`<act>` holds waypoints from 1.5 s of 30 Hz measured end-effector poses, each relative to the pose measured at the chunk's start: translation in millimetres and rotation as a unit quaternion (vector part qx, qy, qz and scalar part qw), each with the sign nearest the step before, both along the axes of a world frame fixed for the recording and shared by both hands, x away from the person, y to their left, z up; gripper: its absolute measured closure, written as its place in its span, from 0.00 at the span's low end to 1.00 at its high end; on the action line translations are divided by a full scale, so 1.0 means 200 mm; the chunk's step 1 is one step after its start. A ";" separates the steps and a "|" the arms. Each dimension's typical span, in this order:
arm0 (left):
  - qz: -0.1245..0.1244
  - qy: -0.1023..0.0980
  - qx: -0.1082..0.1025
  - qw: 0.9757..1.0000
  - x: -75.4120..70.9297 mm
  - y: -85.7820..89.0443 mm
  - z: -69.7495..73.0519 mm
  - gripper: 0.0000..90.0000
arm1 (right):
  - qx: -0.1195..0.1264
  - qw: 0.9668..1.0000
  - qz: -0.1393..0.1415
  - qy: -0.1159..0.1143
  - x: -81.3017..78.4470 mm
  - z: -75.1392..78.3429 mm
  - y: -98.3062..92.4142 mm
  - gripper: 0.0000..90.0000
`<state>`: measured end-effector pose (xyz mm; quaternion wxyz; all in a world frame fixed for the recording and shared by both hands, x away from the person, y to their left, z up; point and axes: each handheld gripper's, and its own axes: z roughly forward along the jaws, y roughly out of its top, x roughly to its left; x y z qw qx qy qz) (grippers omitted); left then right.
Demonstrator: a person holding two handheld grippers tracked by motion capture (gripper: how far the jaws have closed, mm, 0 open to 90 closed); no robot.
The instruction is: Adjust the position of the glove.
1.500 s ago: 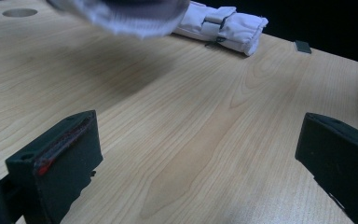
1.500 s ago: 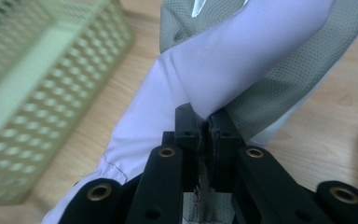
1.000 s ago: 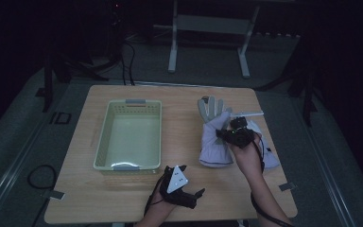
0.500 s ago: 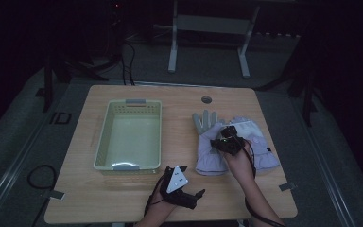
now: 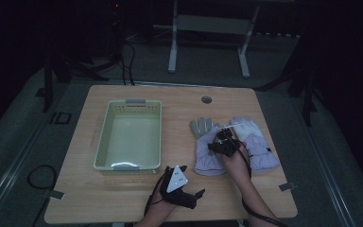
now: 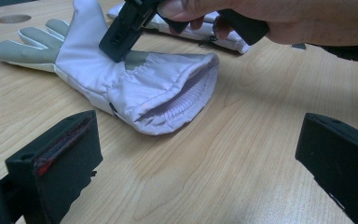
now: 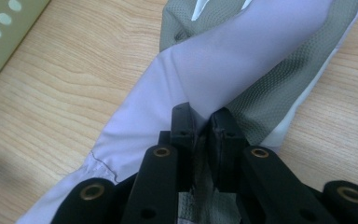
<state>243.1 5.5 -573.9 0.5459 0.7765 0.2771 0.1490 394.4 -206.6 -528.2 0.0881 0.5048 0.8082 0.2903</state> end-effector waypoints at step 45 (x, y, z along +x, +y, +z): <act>0.004 0.001 0.002 1.000 0.00 0.00 0.00 0.00 | -0.047 0.992 0.014 -0.115 0.03 0.19 -0.78 0.57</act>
